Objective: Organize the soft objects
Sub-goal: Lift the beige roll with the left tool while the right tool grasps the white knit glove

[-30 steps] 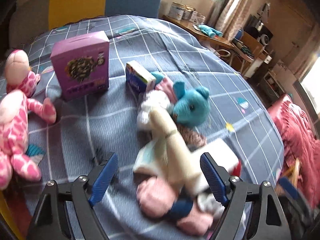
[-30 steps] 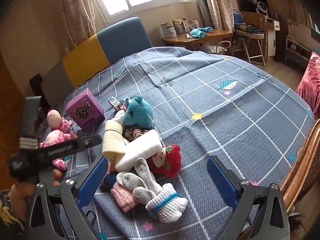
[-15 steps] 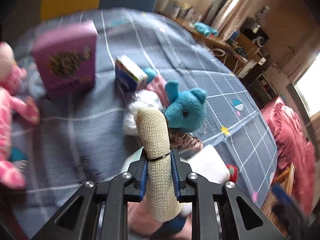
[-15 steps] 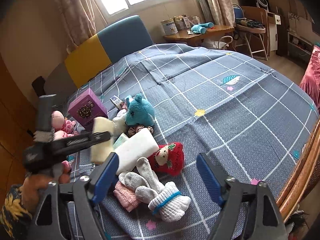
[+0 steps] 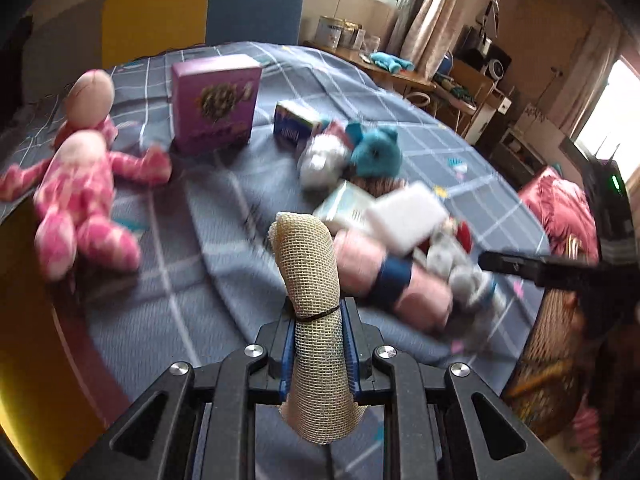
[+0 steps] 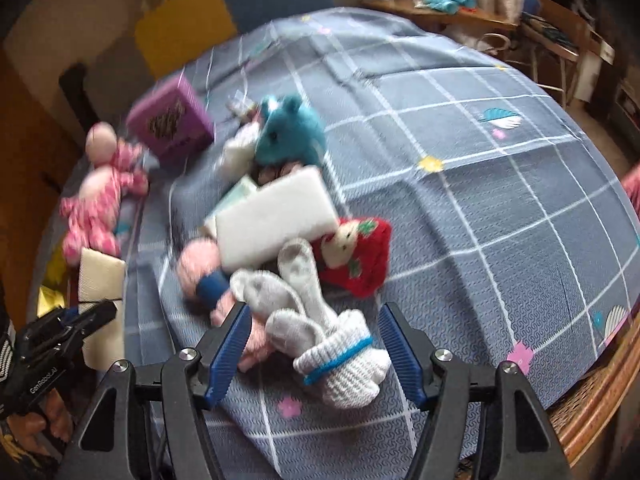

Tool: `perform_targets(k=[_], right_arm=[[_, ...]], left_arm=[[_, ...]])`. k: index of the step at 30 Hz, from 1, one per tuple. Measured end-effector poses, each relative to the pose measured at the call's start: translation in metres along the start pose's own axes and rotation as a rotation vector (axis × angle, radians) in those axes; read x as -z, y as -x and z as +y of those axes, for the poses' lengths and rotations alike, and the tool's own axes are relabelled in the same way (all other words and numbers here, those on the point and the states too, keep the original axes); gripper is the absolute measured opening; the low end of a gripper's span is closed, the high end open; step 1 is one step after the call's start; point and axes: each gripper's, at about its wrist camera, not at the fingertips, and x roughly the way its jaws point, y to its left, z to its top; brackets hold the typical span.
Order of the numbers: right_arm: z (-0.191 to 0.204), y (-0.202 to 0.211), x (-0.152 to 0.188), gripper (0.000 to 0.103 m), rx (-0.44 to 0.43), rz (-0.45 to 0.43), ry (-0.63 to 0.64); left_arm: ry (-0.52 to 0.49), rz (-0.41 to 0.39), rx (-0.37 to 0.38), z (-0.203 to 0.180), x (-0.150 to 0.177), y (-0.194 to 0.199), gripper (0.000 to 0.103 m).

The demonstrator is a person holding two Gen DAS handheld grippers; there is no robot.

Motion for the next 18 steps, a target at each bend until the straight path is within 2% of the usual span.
perform_targets(k=[3, 7, 8, 9, 13, 18], right_arm=[[0.012, -0.014, 0.003, 0.067, 0.083, 0.099, 0.084], [0.017, -0.032, 0.004, 0.066, 0.155, 0.196, 0.132], [0.021, -0.037, 0.005, 0.06, 0.187, 0.21, 0.155], [0.024, -0.04, 0.006, 0.046, 0.215, 0.223, 0.181], [0.023, -0.041, 0.008, 0.039, 0.243, 0.23, 0.182], [0.024, -0.035, 0.01, 0.036, 0.255, 0.21, 0.189]], left_arm=[[-0.011, 0.029, -0.012, 0.004, 0.024, -0.005, 0.021], [-0.037, 0.066, -0.057, 0.006, 0.046, -0.026, 0.02], [-0.036, 0.062, -0.054, 0.007, 0.049, -0.031, 0.02], [-0.039, 0.056, -0.058, 0.007, 0.051, -0.033, 0.019], [-0.067, 0.028, -0.077, 0.004, 0.055, -0.035, 0.019], [-0.013, 0.033, -0.056, 0.012, 0.05, -0.034, 0.019]])
